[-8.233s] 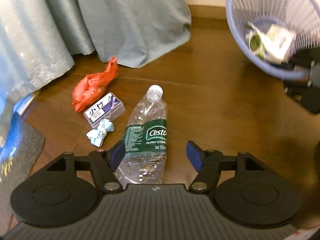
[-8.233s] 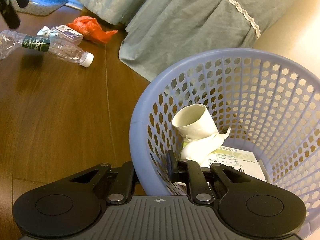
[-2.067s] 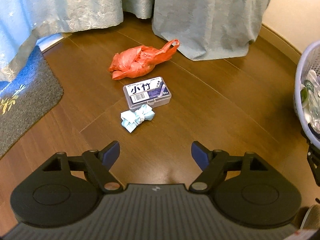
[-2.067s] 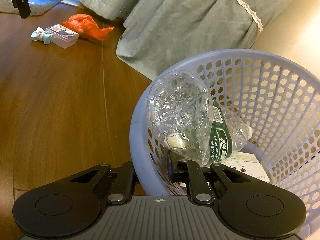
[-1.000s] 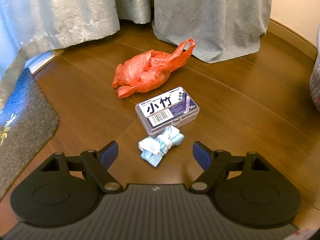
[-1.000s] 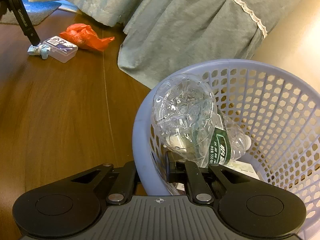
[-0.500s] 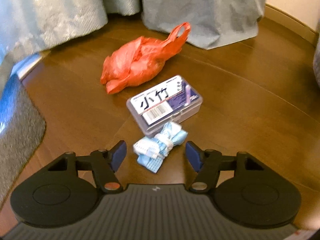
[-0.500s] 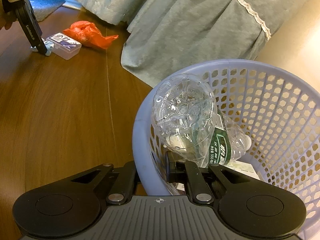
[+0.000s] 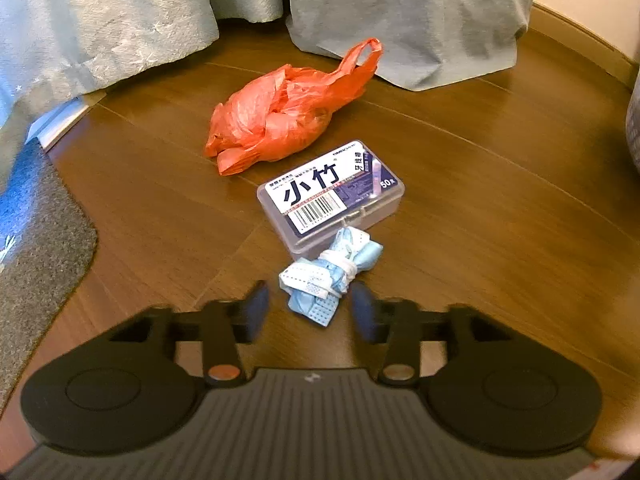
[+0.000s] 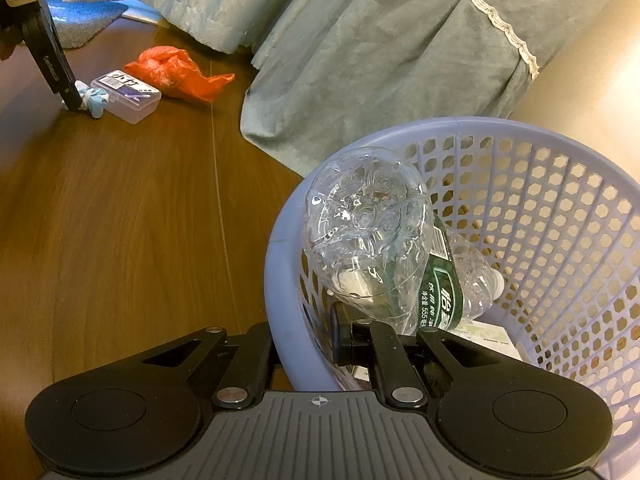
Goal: Collect trash
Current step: 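Lower the left tool onto the blue-white tissue bundle and grasp it, then carry the tissue bundle into the wastebasket and open the left tool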
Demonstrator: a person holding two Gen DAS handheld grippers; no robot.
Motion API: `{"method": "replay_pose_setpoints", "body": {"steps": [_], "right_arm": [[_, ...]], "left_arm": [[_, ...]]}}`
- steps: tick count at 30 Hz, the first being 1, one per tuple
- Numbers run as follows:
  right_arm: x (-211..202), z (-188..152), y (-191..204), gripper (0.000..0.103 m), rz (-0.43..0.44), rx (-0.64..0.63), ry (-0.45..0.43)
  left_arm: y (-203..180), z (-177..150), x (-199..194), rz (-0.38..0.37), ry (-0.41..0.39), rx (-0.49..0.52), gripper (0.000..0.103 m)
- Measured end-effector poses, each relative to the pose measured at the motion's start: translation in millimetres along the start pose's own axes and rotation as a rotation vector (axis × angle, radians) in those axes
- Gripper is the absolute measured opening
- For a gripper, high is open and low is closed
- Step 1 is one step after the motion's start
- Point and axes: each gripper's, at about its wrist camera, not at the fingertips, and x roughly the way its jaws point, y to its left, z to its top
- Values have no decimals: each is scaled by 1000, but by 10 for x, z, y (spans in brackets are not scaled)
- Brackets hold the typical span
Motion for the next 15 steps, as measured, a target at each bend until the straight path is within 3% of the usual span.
{"method": "replay_pose_setpoints", "body": {"steps": [2, 5, 8, 15], "right_arm": [[-1, 3, -1, 6, 1, -1, -1], [-5, -4, 1, 7, 3, -1, -3], [-5, 1, 2, 7, 4, 1, -3], [-1, 13, -1, 7, 2, 6, -2]], "left_arm": [[-19, 8, 28, 5, 2, 11, 54], [-64, 15, 60, -7, 4, 25, 52], [-107, 12, 72, -9, 24, 30, 30], [-153, -19, -104, -28, 57, 33, 20]]}}
